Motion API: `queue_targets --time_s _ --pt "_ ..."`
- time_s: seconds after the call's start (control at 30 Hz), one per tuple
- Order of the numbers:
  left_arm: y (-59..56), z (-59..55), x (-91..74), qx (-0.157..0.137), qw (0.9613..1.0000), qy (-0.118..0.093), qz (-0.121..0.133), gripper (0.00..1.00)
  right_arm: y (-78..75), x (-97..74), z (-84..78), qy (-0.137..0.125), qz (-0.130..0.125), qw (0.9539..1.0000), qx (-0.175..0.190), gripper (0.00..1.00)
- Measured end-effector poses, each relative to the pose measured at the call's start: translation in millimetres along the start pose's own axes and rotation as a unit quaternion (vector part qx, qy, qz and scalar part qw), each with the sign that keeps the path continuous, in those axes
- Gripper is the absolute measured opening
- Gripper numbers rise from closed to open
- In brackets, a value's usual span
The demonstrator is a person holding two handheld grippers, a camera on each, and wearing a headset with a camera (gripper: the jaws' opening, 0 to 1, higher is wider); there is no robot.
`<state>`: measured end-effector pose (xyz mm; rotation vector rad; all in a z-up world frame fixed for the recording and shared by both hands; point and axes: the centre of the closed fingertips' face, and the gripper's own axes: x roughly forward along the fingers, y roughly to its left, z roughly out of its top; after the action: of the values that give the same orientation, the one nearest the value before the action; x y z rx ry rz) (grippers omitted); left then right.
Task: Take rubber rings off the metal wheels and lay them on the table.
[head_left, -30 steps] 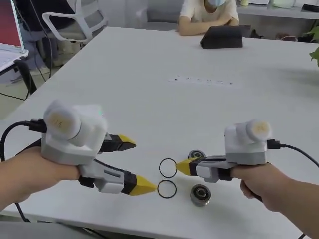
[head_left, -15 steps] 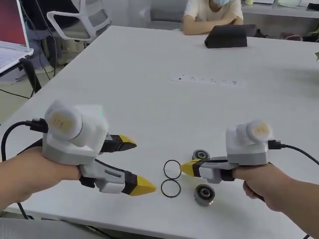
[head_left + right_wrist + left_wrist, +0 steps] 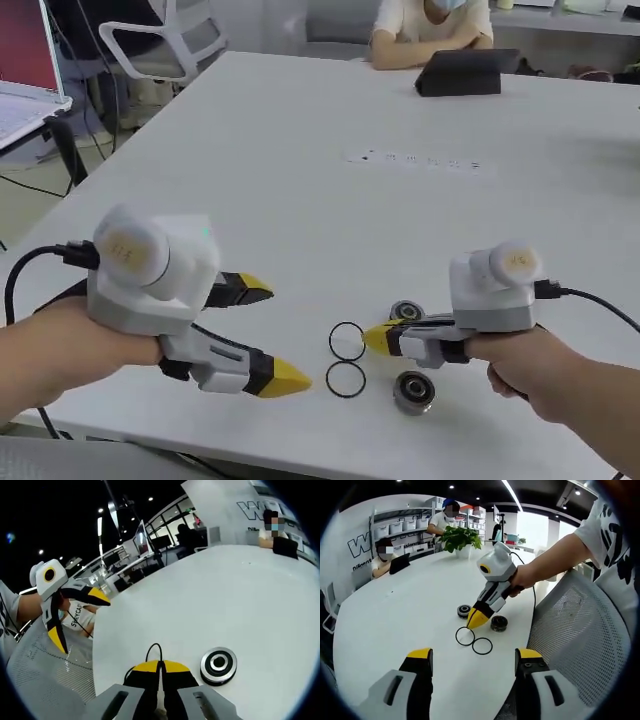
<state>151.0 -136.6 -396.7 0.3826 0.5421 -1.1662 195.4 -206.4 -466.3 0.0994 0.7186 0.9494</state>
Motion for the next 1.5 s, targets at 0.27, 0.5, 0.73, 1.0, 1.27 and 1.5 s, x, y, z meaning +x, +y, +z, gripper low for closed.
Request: queue_targets --time_s 0.27,0.5,0.73,1.0,1.27,1.5 --pt "0.5 -0.8 -0.7 -0.002 1.0 0.0 0.001 0.64 -1.8 1.6 -1.7 0.01 -0.006 0.9997 -0.022 0.0" --pt "0.5 -2.1 -0.6 -0.003 1.0 0.001 0.0 0.64 -2.4 4.0 -2.6 0.019 -0.01 0.999 -0.04 0.05" --pt "0.3 -3.0 0.0 -0.003 1.0 0.003 -0.002 0.64 -1.7 4.1 -2.6 0.024 -0.01 0.9984 -0.051 0.08" --pt "1.4 -0.7 0.9 -0.001 1.0 0.003 -0.002 0.64 -2.2 -3.0 2.5 0.016 -0.012 0.9984 -0.053 0.1" --pt "2.6 3.8 3.8 0.003 1.0 0.003 -0.004 0.64 -2.1 -12.9 9.9 0.002 -0.013 0.9986 -0.052 0.12" --pt "6.4 8.9 6.5 0.004 1.0 0.001 -0.005 0.64 -0.5 -24.8 19.2 -0.017 -0.016 0.9984 -0.051 0.13"
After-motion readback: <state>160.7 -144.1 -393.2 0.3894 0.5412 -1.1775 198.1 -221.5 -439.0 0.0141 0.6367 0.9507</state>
